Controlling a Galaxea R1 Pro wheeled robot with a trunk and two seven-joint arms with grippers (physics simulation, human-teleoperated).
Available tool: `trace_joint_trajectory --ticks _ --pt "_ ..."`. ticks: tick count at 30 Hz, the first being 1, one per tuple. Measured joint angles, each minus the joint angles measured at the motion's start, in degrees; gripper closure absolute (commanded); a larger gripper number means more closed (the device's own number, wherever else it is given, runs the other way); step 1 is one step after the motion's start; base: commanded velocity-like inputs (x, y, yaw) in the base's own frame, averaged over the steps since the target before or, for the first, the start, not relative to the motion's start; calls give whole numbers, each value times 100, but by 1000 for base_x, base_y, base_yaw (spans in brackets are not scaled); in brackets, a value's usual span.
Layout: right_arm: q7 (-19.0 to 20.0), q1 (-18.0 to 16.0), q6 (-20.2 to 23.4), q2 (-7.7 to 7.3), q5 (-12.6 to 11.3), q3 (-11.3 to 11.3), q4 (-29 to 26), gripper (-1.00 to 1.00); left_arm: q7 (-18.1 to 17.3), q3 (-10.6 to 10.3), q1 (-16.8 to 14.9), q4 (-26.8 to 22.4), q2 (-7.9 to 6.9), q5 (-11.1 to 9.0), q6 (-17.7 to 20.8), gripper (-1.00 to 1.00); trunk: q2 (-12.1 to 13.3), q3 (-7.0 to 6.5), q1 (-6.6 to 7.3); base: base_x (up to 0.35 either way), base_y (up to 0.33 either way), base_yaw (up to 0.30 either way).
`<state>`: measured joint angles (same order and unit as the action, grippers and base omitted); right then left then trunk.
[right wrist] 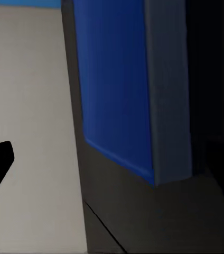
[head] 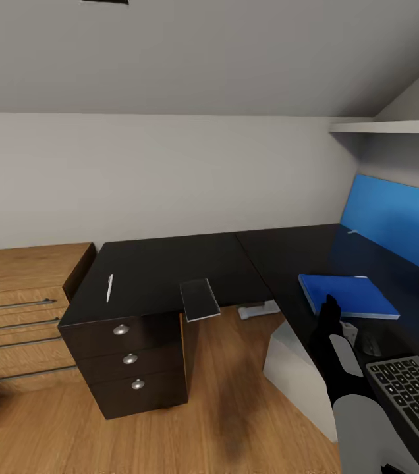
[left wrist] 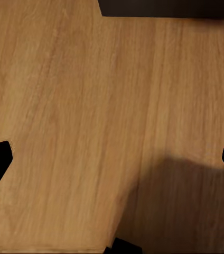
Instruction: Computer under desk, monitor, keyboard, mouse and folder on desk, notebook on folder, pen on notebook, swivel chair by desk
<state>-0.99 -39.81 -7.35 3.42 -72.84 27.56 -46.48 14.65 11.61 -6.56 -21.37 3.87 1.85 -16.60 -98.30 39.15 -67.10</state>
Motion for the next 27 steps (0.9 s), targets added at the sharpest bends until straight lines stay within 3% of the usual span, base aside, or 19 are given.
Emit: trace_joint_trajectory --ticks 22,27 --pt "38 15 -12 72 24 1 -30 -100 0 0 1 -2 2 -2 -1 -100 0 0 2 -33 2 0" --pt "38 26 -8 77 -21 -3 95 -100 7 1 1 -1 -3 -13 6 -100 199 -89 111 0 0 0"
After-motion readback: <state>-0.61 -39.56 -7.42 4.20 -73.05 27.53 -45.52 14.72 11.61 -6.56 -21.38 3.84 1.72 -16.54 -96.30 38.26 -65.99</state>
